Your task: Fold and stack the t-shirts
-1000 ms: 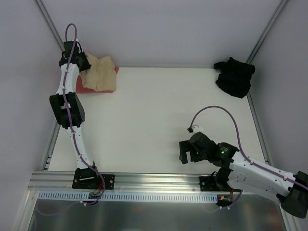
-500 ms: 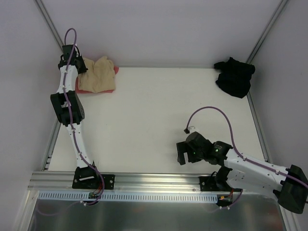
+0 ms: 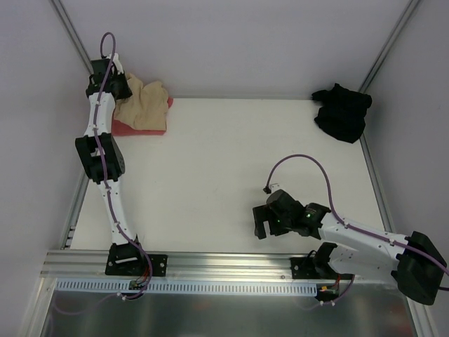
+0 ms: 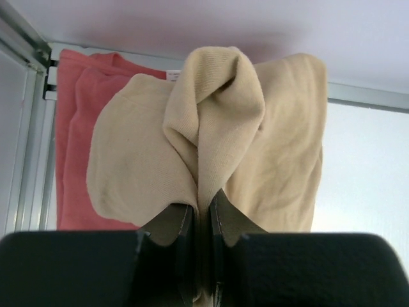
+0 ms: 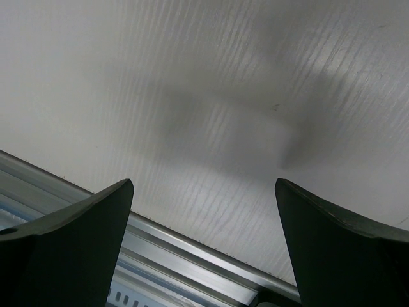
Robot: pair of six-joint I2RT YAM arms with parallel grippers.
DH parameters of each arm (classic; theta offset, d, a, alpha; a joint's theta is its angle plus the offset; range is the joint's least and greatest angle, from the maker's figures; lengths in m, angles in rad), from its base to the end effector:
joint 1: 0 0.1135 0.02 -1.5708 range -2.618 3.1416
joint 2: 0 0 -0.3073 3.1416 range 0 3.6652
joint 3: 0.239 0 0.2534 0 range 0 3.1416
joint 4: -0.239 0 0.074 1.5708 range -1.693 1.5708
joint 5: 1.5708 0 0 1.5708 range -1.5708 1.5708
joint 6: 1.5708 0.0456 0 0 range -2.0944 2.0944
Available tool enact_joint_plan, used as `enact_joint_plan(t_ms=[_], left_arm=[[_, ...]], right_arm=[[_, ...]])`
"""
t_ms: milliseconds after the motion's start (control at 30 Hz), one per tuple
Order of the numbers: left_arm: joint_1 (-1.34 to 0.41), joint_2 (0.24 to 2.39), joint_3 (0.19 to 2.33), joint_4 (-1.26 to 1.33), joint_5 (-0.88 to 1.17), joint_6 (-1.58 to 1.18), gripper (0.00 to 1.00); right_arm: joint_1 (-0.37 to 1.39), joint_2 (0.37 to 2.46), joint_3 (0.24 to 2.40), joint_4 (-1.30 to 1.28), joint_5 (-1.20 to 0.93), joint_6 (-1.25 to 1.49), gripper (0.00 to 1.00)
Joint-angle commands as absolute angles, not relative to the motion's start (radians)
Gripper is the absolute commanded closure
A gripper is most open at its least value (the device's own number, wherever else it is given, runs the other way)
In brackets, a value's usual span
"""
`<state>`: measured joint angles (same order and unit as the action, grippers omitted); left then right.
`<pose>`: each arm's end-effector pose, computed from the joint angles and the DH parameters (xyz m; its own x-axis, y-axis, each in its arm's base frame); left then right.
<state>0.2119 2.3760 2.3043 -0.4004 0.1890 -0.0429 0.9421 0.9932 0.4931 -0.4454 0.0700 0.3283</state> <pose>0.5857 0.1172 0.3146 -0.4423 -0.1382 -0.8861 -0.0620 0.9904 -0.1236 0.1008 0.1332 0.2087 -0.7037 -0.4209 -0.5724 -0.5872 0.7981 0.1351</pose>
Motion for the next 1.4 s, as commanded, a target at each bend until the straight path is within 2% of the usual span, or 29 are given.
enact_joint_plan(t_ms=[0, 200, 433, 467, 500, 533, 567, 633, 733, 767, 800, 867, 933, 1000, 1067, 1367], left_arm=[[0.199, 2.370, 2.358, -0.339, 0.226, 0.023, 1.00], [0.225, 2.390, 2.313, -0.342, 0.149, 0.049, 1.00], [0.282, 2.395, 2.238, -0.325, -0.062, 0.043, 0.99], [0.287, 2.395, 2.232, -0.322, -0.063, 0.037, 0.65], [0.296, 2.395, 2.220, -0.318, -0.061, 0.034, 0.38], [0.298, 2.395, 2.212, -0.314, -0.096, 0.031, 0.04], [0.298, 2.395, 2.207, -0.305, -0.124, 0.022, 0.01], [0.295, 2.381, 2.189, -0.299, -0.170, 0.005, 0.01], [0.272, 2.254, 1.981, -0.122, -0.271, 0.005, 0.01], [0.262, 2.161, 1.842, -0.051, -0.270, 0.015, 0.01], [0.253, 2.081, 1.782, 0.071, -0.237, 0.005, 0.01], [0.253, 2.048, 1.729, 0.118, -0.110, -0.047, 0.01], [0.252, 2.072, 1.822, -0.025, -0.022, -0.118, 0.01], [0.250, 2.166, 2.020, -0.223, 0.064, -0.201, 0.01], [0.244, 2.223, 2.101, -0.268, 0.095, -0.242, 0.01], [0.242, 2.258, 2.129, -0.373, 0.088, -0.359, 0.01]], right_arm=[[0.934, 0.986, 0.495, -0.428, 0.064, 0.314, 0.01], [0.914, 0.985, 0.502, -0.448, 0.061, 0.293, 0.01], [0.897, 1.005, 0.514, -0.446, 0.049, 0.275, 0.00], [0.894, 1.006, 0.514, -0.448, 0.048, 0.269, 0.01], [0.891, 1.008, 0.515, -0.448, 0.046, 0.267, 0.01], [0.890, 1.009, 0.515, -0.451, 0.046, 0.264, 0.00], [0.888, 1.006, 0.514, -0.451, 0.046, 0.262, 0.01], [0.885, 1.005, 0.511, -0.449, 0.038, 0.262, 0.01], [0.885, 1.003, 0.503, -0.442, 0.028, 0.268, 0.00], [0.884, 1.003, 0.500, -0.437, 0.023, 0.268, 0.00], [0.885, 1.005, 0.496, -0.430, 0.018, 0.275, 0.01], [0.884, 1.005, 0.494, -0.417, 0.012, 0.281, 0.01], [0.885, 1.003, 0.494, -0.408, 0.011, 0.287, 0.01], [0.884, 0.991, 0.499, -0.411, 0.011, 0.293, 0.01], [0.884, 0.976, 0.497, -0.417, -0.018, 0.298, 0.01], [0.884, 0.885, 0.477, -0.463, -0.006, 0.304, 0.01]])
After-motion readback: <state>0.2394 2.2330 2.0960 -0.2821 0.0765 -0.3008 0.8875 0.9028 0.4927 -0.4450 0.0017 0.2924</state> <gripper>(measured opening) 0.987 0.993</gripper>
